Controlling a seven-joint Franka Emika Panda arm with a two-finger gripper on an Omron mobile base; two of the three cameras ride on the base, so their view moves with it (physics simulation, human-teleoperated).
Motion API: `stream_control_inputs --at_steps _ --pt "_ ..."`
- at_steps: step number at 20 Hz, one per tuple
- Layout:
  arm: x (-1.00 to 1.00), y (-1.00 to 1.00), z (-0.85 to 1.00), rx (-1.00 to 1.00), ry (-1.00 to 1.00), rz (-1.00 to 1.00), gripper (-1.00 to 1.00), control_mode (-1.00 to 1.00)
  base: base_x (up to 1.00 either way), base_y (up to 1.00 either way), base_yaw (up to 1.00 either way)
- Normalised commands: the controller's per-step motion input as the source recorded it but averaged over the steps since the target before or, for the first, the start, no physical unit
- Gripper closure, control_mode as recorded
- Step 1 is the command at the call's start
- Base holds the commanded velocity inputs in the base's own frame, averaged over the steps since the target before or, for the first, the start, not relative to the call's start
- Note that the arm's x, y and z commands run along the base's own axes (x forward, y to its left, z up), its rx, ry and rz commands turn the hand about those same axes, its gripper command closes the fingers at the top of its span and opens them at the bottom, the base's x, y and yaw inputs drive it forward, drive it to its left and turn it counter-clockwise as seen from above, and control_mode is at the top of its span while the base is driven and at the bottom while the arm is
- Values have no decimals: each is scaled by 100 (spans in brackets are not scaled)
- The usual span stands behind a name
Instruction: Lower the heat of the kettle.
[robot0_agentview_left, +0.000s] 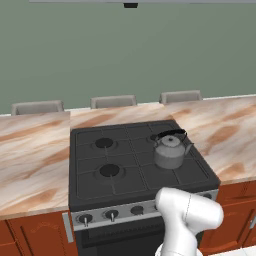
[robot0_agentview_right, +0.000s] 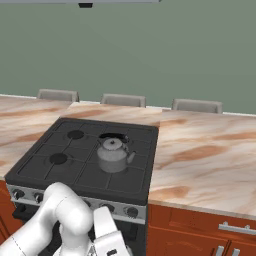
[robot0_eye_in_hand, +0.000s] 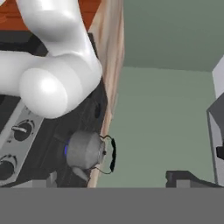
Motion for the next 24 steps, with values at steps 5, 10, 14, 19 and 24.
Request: stream_control_inputs --at_steps 5,10,14,19,24 --pt "0 27 -39 17 9 -6 -100 -100 0 0 0" --pt "0 32 -29 21 5 -6 -100 -100 0 0 0" --pt "1 37 -29 22 2 -6 -100 -100 0 0 0" --pt "12 38 -26 23 0 -7 -100 -100 0 0 0" --pt "32 21 -3 20 0 -8 -100 -100 0 0 0"
